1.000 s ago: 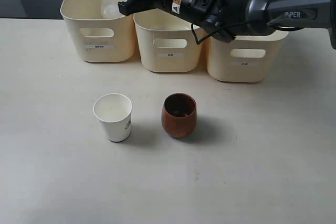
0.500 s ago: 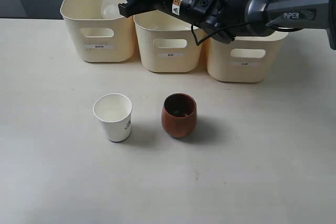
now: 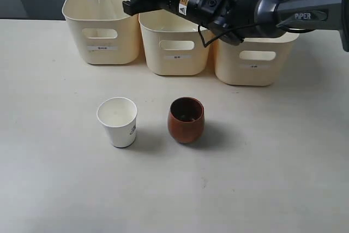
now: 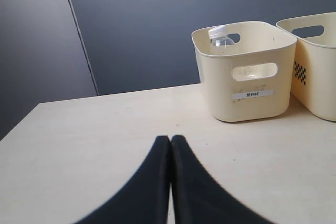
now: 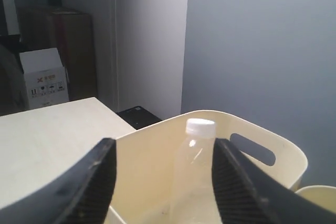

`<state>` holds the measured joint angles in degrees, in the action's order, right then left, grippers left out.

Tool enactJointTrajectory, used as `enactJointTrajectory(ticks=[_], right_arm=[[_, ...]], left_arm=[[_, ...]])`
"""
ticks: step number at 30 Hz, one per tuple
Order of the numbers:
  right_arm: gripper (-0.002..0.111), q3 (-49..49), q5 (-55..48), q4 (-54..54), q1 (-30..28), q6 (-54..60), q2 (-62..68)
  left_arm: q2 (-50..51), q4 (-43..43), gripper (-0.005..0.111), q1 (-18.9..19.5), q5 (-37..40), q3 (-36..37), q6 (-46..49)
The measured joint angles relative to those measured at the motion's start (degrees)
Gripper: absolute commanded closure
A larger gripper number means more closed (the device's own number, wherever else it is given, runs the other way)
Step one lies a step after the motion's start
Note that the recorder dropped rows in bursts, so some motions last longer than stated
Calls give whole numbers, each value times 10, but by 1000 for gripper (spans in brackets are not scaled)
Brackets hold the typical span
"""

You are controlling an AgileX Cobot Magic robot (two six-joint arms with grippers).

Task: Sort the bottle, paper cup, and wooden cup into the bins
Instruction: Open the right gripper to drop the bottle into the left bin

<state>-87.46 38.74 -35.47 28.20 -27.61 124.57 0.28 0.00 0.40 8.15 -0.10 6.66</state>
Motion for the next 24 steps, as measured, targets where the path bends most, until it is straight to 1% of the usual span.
enactJointTrajectory(ticks=[3,7,12,15,16,18,19,22,24], right_arm=[[55,0,-4,-23,0,-11,-5],[55,0,-21,-111,0,-57,-34],[55,0,-25,-278,0,-199,-97],[55,0,-23,-404,0,-314,-141],[55,0,-15,-471,0,-357,-161],[55,0,5,-564,0,-437,-190],[55,0,27,-591,0,-473,-205],[55,1,130,-627,0,-525,-242],[55,1,180,-634,6,-551,-259]], left_arm=[[0,0,107,0,0,0,0],[0,0,107,0,0,0,0],[0,0,107,0,0,0,0],[0,0,107,0,0,0,0],[0,0,107,0,0,0,0],[0,0,107,0,0,0,0],[0,0,107,0,0,0,0],[0,0,107,0,0,0,0],[0,0,107,0,0,0,0]])
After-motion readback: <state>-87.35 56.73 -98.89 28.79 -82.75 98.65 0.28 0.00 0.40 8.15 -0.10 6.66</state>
